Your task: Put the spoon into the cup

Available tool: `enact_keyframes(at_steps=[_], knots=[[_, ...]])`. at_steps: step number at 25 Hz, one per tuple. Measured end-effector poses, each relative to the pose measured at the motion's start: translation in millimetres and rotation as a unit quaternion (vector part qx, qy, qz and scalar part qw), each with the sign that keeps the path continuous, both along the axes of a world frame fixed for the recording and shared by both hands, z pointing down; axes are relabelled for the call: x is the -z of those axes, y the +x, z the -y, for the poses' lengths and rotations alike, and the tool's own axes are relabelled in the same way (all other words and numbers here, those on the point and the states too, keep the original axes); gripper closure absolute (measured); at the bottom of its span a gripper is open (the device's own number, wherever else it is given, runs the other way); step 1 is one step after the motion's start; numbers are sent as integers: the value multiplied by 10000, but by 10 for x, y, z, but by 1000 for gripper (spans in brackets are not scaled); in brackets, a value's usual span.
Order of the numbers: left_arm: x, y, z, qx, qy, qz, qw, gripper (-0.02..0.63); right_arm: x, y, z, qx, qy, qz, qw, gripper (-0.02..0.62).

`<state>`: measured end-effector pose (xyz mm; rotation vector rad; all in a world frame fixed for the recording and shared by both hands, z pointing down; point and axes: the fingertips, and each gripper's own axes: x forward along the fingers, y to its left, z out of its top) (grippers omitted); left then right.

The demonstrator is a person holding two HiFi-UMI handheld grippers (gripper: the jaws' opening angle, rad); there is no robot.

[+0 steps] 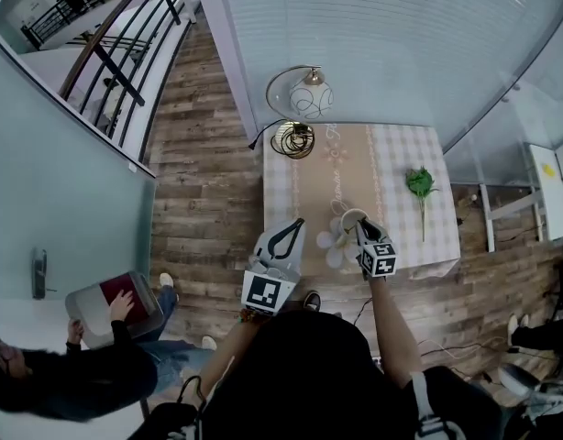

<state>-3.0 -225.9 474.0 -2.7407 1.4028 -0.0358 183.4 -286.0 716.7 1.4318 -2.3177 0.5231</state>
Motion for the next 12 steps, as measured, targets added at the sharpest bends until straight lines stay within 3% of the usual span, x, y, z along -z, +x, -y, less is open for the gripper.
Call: enact_keyframes(at_steps=[12], knots=[[68, 104, -56, -195, 5, -6, 9998, 589, 407, 115, -10, -222, 441, 58, 9988, 584]])
